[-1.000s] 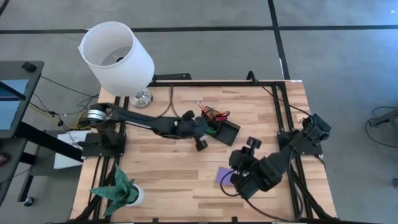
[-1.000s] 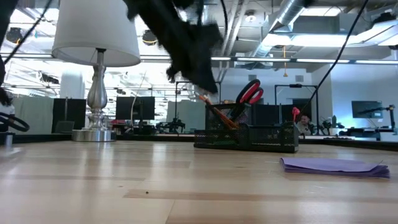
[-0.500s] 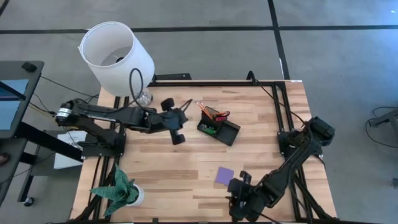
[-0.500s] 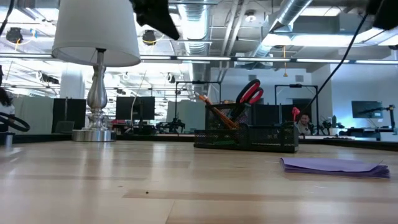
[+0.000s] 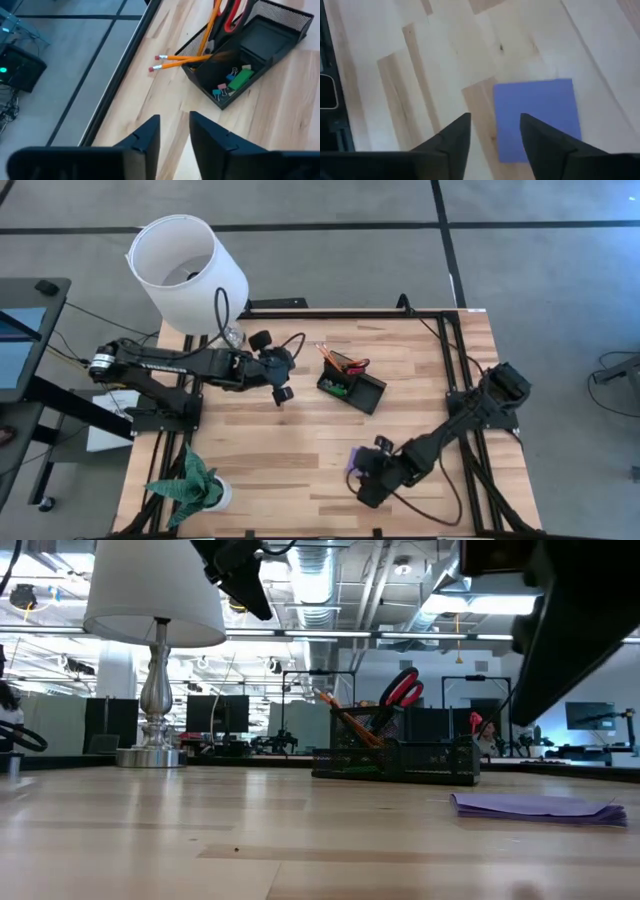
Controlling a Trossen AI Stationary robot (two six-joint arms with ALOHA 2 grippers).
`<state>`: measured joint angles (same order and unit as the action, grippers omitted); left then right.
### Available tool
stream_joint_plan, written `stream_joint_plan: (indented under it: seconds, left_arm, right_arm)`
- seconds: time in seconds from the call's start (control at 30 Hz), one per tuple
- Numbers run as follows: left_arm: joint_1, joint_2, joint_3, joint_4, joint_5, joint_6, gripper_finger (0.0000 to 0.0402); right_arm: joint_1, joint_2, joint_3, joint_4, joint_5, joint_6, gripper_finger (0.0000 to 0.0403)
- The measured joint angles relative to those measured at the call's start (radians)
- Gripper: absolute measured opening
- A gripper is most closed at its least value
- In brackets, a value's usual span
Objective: Pick and place office supplies into organizer
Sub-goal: Put the violet sticky notes into the black desk organizer
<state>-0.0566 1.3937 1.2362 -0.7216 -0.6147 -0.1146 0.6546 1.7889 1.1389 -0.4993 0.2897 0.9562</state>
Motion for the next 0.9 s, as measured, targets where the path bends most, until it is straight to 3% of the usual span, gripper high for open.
stream_joint_plan:
  seconds: [0.17, 0.4, 0.53, 0.7, 0.9]
  left_arm:
    - [-0.001, 0.0, 0.0, -0.001, 0.004, 0.0, 0.0123]
    - [0.0, 0.0, 0.0, -0.007, 0.004, 0.0, 0.0128]
    - [0.0, 0.0, 0.0, -0.007, 0.005, 0.0, 0.0128]
    - [0.0, 0.0, 0.0, -0.006, 0.005, 0.0, 0.0128]
    - [0.0, 0.0, 0.0, -0.006, 0.006, -0.001, 0.0128]
  right_arm:
    - [-0.032, 0.0, 0.0, -0.002, -0.013, -0.101, 0.0214]
    - [-0.065, 0.0, 0.0, -0.08, -0.059, -0.127, 0.0278]
    - [-0.084, 0.05, -0.002, -0.089, -0.074, -0.158, 0.0292]
    - [-0.107, 0.149, 0.024, -0.07, -0.18, -0.231, 0.0296]
    - [-0.125, 0.183, 0.052, -0.12, -0.177, -0.252, 0.0296]
